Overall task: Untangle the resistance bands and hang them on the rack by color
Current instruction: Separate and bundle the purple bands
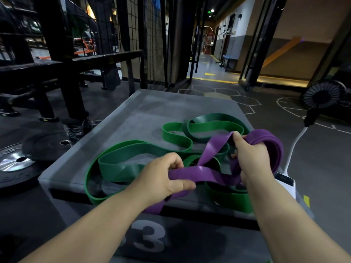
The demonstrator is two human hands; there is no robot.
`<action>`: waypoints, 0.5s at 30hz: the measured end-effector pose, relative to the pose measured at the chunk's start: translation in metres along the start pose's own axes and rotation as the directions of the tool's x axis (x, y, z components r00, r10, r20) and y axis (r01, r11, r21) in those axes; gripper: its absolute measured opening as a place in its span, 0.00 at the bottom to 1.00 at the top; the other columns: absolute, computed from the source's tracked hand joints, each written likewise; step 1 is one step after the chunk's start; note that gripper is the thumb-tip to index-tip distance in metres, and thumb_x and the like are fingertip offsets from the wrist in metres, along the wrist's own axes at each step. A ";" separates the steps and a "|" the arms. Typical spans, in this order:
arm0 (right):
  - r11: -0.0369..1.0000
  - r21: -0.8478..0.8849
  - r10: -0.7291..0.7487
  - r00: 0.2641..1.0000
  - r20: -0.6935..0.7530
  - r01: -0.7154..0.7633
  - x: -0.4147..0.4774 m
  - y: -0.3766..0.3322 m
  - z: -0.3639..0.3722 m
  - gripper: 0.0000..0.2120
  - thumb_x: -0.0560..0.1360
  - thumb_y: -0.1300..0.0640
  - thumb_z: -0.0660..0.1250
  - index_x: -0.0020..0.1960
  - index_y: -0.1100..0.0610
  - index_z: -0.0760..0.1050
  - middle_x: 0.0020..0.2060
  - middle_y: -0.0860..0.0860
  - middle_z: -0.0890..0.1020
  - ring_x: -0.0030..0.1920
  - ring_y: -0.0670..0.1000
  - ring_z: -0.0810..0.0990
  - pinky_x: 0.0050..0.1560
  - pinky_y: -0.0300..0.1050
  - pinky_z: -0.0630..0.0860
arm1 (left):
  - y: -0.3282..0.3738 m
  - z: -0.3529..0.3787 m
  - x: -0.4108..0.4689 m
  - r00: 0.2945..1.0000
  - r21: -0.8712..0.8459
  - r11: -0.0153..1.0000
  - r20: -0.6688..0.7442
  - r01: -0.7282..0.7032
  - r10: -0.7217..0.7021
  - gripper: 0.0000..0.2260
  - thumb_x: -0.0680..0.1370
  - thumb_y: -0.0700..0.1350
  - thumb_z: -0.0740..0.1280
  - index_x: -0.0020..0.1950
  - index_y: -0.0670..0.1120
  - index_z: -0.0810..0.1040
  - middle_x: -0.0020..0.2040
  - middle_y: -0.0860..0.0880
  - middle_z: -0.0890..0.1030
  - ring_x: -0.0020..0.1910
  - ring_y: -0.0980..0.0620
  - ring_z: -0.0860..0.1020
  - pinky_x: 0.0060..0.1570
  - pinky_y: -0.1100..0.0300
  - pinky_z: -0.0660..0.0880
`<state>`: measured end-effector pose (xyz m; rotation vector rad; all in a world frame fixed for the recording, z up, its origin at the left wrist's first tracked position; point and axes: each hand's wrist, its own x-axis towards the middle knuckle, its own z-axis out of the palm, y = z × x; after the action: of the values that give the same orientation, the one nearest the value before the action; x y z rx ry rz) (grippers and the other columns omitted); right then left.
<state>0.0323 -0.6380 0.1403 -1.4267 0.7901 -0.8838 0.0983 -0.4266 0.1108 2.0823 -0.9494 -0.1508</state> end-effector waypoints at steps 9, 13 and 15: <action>0.967 0.133 0.226 0.972 -0.062 -0.216 0.017 0.004 -0.009 0.16 0.75 0.46 0.70 0.41 0.59 0.76 0.31 0.53 0.76 0.32 0.51 0.73 0.34 0.44 0.68 | -0.006 -0.004 0.000 0.989 0.537 0.830 0.099 -0.149 0.113 0.19 0.68 0.61 0.73 0.43 0.55 0.65 0.37 0.56 0.73 0.44 0.51 0.70 0.35 0.61 0.60; 0.956 0.180 0.241 0.970 -0.035 -0.231 0.015 0.004 -0.005 0.15 0.75 0.46 0.70 0.45 0.59 0.77 0.33 0.51 0.78 0.35 0.51 0.75 0.39 0.46 0.72 | -0.005 0.000 -0.001 0.972 0.594 0.785 0.233 -0.173 0.037 0.26 0.63 0.72 0.69 0.37 0.51 0.67 0.33 0.55 0.73 0.38 0.55 0.68 0.40 0.61 0.63; 0.952 0.195 0.244 0.970 -0.020 -0.235 0.012 0.001 -0.004 0.13 0.75 0.47 0.70 0.42 0.57 0.78 0.30 0.49 0.78 0.36 0.51 0.75 0.45 0.49 0.75 | -0.006 0.002 -0.001 0.936 0.635 0.759 0.336 -0.143 -0.104 0.27 0.64 0.75 0.65 0.36 0.51 0.68 0.33 0.55 0.73 0.39 0.53 0.69 0.47 0.57 0.68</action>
<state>0.0346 -0.6507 0.1396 -1.1195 0.8668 -0.7821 0.0997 -0.4251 0.1050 2.7519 -1.3926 -0.2088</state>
